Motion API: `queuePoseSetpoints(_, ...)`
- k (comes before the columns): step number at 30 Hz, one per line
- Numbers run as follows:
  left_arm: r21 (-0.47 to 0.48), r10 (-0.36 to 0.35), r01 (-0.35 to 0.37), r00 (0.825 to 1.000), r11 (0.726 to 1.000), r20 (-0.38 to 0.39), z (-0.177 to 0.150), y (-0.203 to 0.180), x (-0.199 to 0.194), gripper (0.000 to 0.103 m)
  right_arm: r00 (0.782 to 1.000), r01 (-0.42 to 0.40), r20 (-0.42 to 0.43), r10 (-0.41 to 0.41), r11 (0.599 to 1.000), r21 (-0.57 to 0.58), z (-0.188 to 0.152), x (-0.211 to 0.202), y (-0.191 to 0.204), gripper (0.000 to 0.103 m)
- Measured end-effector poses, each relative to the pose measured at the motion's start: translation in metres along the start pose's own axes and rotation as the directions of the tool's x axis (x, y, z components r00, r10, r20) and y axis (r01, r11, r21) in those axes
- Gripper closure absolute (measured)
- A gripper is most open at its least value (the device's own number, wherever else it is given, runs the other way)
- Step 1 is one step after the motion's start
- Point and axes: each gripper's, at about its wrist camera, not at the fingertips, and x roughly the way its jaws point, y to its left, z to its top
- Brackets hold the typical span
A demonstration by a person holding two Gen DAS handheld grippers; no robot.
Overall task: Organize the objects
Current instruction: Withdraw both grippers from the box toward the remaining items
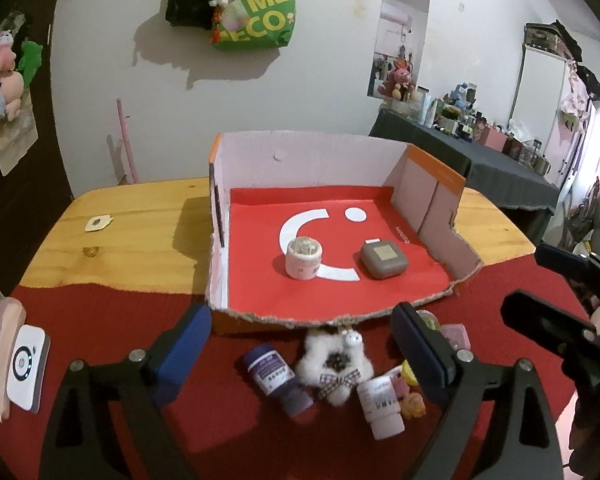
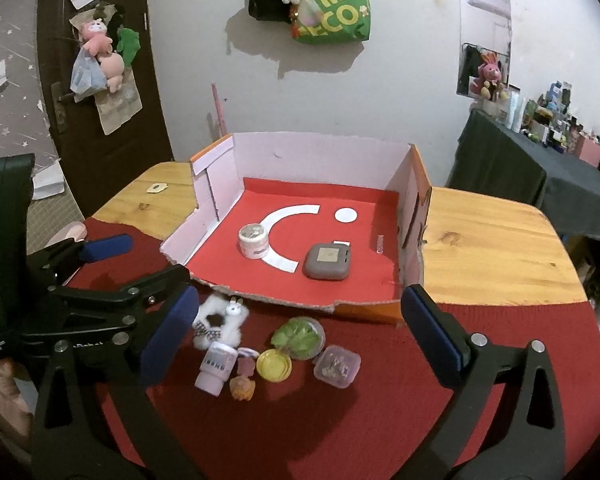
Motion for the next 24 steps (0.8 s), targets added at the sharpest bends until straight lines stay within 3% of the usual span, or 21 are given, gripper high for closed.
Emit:
queuePoseSetpoints(9, -0.012, 0.002, -0.002, 1.000, 1.000, -0.006, -0.013, -0.002, -0.008, 0.005, 1.000, 0.009, 0.027, -0.010, 1.000, 0.010, -0.010, -0.012, 0.000, 0.000)
queuePoseSetpoints(24, -0.055, -0.011, 0.007, 0.997, 0.998, -0.078, -0.043, 0.004, 0.004, 0.005, 0.997, 0.003, -0.079, 0.001, 0.999, 0.041, -0.051, 0.010, -0.003, 0.000)
